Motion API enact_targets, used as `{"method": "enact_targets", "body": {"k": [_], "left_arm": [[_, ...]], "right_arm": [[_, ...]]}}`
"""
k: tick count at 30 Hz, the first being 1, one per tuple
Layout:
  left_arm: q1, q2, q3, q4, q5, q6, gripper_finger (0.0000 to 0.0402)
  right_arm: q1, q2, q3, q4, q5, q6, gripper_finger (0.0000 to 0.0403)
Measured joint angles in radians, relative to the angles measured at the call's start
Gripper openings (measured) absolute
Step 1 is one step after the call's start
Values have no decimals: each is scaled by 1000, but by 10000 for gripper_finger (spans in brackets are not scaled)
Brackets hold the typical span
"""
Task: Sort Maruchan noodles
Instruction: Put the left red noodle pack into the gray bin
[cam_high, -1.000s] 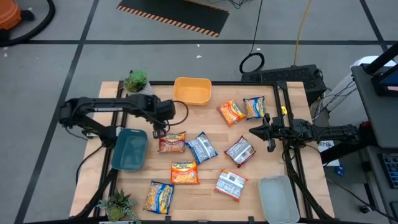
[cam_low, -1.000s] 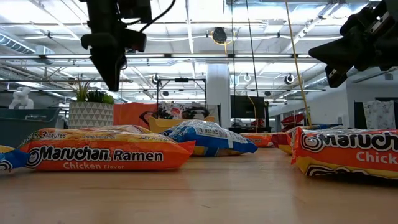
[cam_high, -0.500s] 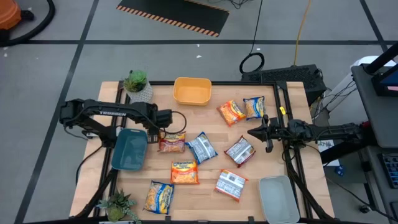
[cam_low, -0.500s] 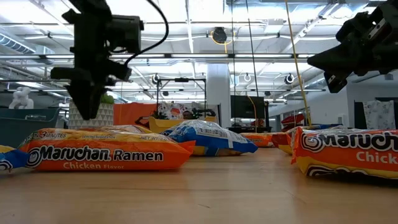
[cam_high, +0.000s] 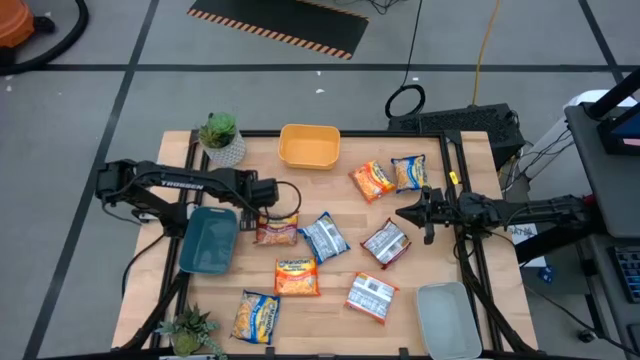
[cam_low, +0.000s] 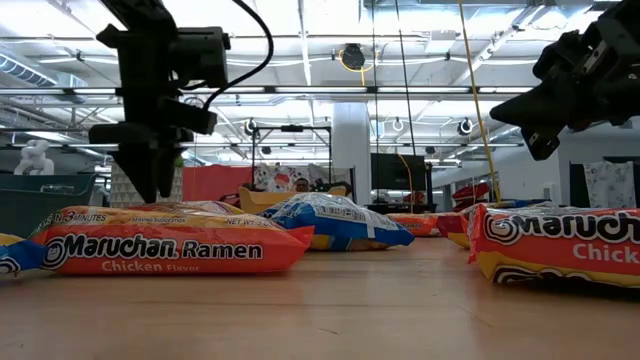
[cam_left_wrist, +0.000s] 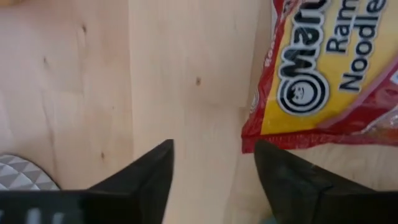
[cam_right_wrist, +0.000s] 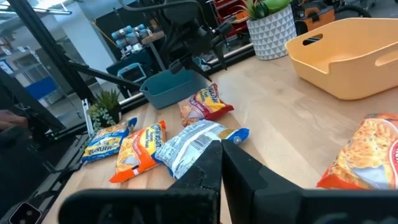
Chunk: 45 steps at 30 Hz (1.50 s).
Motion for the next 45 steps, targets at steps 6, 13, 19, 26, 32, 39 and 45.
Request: {"method": "enact_targets", "body": {"k": [6,13,19,26,32,39,45], "left_arm": [[0,0,0,-3,25,52,292],[0,23,0,-5,98,93,294],[0,86,1,10,121,119,294],[0,175,0,25,123,128,293],[0,194,0,60,159,134,246],[0,194,0,67,162,150,128],[0,194,0,67,161,159,21]], "right_arm": [[0,12,0,0,1,-48,4],[0,12,0,1,0,-76,4],[0,16,0,0,-6,-94,4],[0,19,0,0,-30,-138,4],[0,20,0,-2,-32,-164,4],[0,20,0,-3,-32,-173,4],[0,20,0,-3,-31,-172,4]]}}
